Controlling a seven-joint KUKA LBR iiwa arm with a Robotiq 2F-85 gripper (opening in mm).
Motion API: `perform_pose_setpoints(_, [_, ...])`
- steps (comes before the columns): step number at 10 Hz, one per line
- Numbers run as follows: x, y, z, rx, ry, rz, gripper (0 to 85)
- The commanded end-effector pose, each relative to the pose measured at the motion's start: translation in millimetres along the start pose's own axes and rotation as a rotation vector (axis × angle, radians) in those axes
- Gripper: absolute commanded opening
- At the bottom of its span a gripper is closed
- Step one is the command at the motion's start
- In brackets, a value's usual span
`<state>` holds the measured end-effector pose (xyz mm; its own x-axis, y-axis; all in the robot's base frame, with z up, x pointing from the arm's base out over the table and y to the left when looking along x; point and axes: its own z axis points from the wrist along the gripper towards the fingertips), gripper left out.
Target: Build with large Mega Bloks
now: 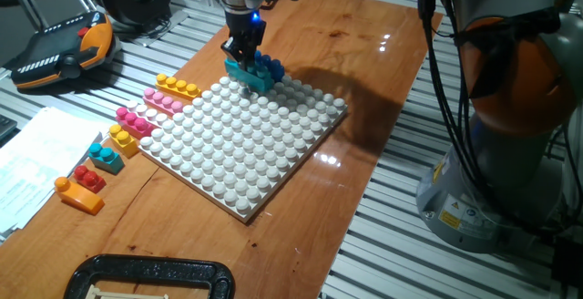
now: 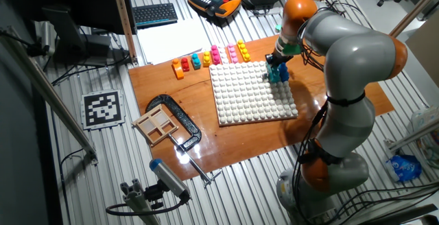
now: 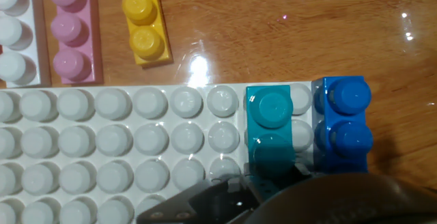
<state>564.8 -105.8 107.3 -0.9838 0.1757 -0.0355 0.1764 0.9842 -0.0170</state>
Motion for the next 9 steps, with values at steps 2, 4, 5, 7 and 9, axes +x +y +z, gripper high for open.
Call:
perform_pose_setpoints(2, [-1.4, 1.0, 2.5, -0.002, -0.002, 0.0, 0.0])
perform_pose_setpoints(4, [-2.9, 0.5, 5.4, -0.001, -0.007, -0.001, 0.0])
perform_pose_setpoints(5, [-3.2, -0.3, 6.4, -0.003, -0.006, -0.003, 0.0])
perform_pose_setpoints(7, [-2.9, -0.5, 8.4, -0.003, -0.009, -0.003, 0.0])
perform_pose_setpoints(9, [-3.2, 0.3, 14.0, -0.009, -0.013, -0.003, 0.0])
